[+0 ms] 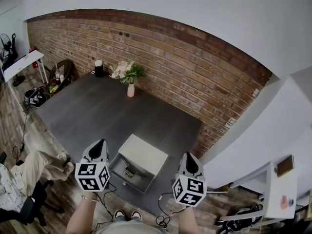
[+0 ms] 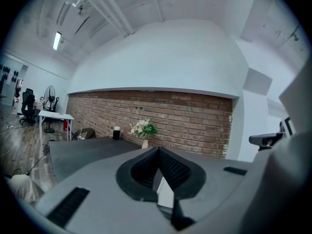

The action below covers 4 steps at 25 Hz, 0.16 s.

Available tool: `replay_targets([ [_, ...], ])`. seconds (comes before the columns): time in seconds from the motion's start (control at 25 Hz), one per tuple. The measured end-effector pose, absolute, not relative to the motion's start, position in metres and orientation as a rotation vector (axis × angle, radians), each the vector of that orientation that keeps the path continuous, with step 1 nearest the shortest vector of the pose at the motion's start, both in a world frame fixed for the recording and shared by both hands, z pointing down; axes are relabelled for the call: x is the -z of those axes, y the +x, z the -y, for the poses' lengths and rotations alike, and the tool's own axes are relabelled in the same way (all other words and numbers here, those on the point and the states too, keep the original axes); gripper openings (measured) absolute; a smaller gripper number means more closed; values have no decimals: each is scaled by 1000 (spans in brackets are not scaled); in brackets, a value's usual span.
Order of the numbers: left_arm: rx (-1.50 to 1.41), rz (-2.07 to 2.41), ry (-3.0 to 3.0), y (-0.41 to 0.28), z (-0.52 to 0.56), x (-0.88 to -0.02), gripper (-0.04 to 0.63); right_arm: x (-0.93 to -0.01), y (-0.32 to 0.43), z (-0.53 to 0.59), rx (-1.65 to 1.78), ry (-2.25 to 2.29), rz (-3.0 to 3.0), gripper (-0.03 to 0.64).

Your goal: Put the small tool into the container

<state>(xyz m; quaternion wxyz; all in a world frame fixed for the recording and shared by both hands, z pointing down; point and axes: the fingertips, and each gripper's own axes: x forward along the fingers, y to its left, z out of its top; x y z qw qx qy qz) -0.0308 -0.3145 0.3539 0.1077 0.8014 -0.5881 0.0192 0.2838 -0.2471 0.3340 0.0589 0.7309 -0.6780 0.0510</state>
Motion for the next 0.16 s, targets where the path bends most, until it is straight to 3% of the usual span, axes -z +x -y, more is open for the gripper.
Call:
replay_targets([
  [0.16,-55,1727,2351,-33,316,-358,5,-337,279,249,-151,2207,2053,2],
])
